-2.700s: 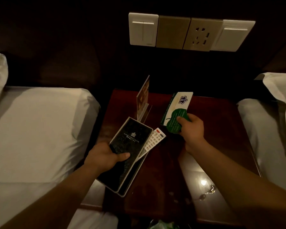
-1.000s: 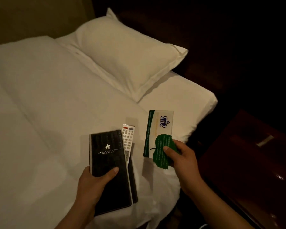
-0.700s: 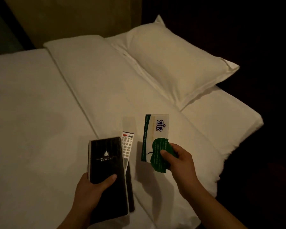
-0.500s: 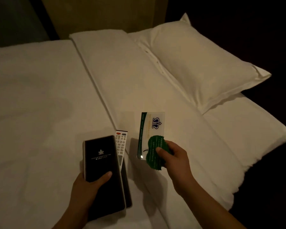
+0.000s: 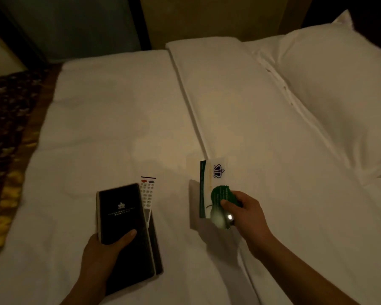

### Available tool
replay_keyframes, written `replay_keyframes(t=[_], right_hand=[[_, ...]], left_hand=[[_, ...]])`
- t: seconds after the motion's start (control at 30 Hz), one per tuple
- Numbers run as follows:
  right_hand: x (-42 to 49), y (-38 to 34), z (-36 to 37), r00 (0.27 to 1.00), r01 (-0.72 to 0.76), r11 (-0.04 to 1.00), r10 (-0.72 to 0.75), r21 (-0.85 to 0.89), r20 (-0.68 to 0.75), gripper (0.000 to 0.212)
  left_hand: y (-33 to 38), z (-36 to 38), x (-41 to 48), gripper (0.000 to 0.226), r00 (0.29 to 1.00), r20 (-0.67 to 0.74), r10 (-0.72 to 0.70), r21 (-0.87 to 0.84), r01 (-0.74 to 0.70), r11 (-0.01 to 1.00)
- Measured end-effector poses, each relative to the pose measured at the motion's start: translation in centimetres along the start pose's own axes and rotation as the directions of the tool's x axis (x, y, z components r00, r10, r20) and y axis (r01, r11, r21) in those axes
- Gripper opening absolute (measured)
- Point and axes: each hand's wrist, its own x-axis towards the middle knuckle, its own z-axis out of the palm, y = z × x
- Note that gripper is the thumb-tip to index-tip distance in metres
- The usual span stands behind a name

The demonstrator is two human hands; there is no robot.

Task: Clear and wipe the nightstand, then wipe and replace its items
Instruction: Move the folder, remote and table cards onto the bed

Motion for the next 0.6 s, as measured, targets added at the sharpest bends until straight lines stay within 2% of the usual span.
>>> replay_keyframes(t=[0.13, 0.33, 0.47, 0.6], right_hand=[[2.6, 0.4, 2.8, 0.999, -0.027, 1.0, 0.027, 0.009, 0.03, 0.021], [5.3, -0.2, 8.8, 0.998, -0.045, 0.999, 0.044, 0.023, 0.049, 0.017], [6.4, -0.5, 12.0, 0.999, -0.017, 0.997, 0.02, -0.071, 0.049, 0.009], [7.3, -0.2, 12.9, 0.998, 0.036, 0.97, -0.048, -0.24, -0.044, 0.029]], left_hand=[[-0.1, -2.5, 3.3, 0.068, 0.997, -0.074, -0.03, -0.029, 0.028, 0.999], [1.4, -4.0, 8.3, 0.056, 0.998, -0.053, -0.013, -0.058, 0.01, 0.998], [2.5, -3.5, 11.6, 0.053, 1.0, -0.003, -0.006, -0.052, 0.006, 0.999], [2.6, -2.2, 13.6, 0.066, 1.0, -0.021, 0.007, 0.106, -0.004, 0.994]])
